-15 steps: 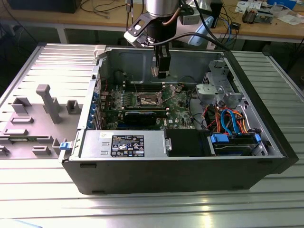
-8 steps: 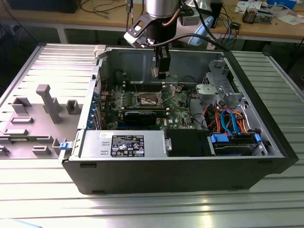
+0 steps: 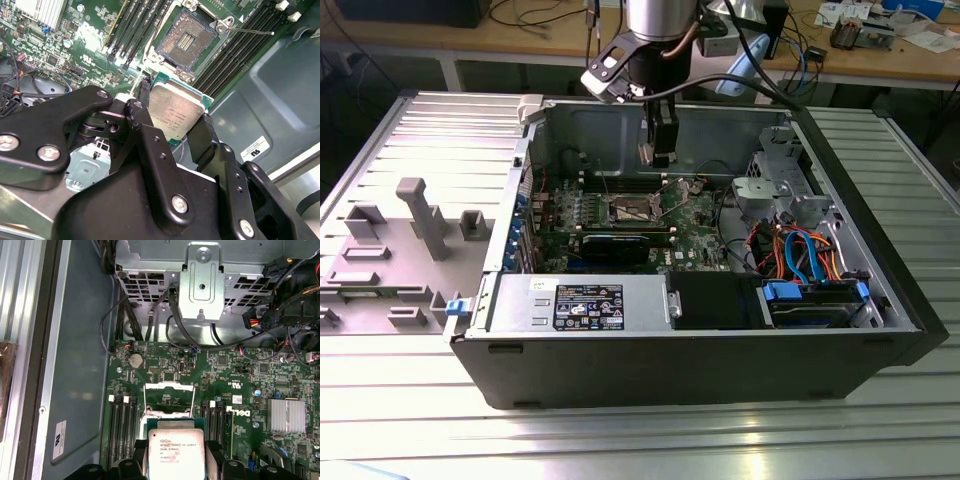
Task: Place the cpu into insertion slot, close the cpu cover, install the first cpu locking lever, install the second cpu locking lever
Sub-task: 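Place the cpu into insertion slot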
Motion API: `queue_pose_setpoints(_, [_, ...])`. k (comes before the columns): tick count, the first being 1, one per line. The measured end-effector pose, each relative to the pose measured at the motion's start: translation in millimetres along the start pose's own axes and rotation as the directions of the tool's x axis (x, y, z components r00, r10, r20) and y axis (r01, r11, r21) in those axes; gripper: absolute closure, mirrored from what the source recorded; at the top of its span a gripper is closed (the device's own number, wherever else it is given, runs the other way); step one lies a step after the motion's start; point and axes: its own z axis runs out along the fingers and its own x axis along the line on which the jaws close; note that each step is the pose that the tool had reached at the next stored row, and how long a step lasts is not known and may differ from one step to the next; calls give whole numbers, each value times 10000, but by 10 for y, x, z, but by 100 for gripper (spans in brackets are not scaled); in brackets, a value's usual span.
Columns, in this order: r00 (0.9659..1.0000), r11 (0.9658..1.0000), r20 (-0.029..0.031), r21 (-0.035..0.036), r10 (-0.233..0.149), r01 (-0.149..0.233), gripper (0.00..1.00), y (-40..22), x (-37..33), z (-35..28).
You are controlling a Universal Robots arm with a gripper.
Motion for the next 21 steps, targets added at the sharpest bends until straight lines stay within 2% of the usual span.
queue_pose_setpoints(21, [10000, 10000, 0, 0, 0, 0, 45, -6, -1, 68])
